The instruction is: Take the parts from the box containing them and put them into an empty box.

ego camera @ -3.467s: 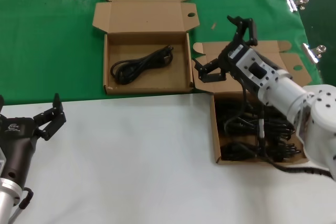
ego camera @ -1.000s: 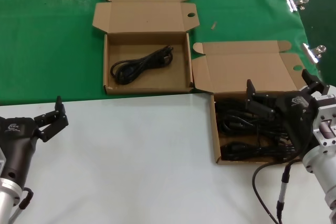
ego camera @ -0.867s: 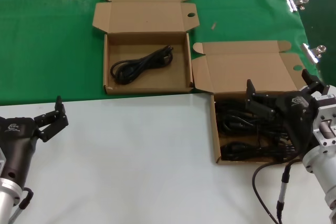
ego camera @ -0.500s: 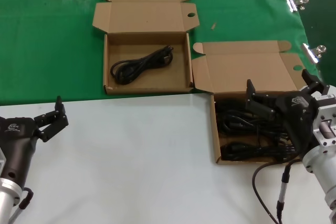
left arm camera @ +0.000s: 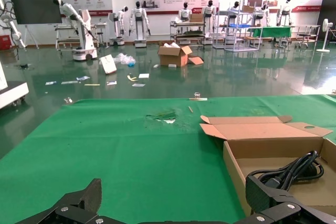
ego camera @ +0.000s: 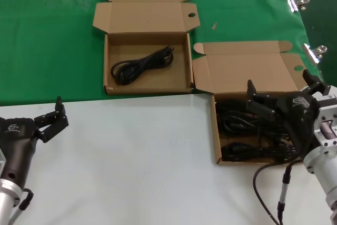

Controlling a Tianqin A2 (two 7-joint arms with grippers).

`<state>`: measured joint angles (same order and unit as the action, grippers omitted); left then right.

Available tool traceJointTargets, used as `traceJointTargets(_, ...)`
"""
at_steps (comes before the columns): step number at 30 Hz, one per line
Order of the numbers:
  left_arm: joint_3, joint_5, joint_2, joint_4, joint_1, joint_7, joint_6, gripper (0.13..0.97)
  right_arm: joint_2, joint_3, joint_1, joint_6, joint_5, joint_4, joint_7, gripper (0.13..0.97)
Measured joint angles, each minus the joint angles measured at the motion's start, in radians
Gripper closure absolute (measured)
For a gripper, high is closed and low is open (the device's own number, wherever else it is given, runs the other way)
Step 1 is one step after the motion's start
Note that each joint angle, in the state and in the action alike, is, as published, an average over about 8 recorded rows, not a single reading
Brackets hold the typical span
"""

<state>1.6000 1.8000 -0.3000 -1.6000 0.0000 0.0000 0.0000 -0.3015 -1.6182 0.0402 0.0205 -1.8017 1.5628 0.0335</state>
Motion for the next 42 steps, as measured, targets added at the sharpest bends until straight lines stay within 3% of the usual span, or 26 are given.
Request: traceJointTargets(42, 0.000, 0.000, 0.000, 0.000, 0.000, 0.000, 0.000, 0.132, 0.000, 0.000, 0.000, 0.000, 0.000, 0.000, 0.000, 0.129)
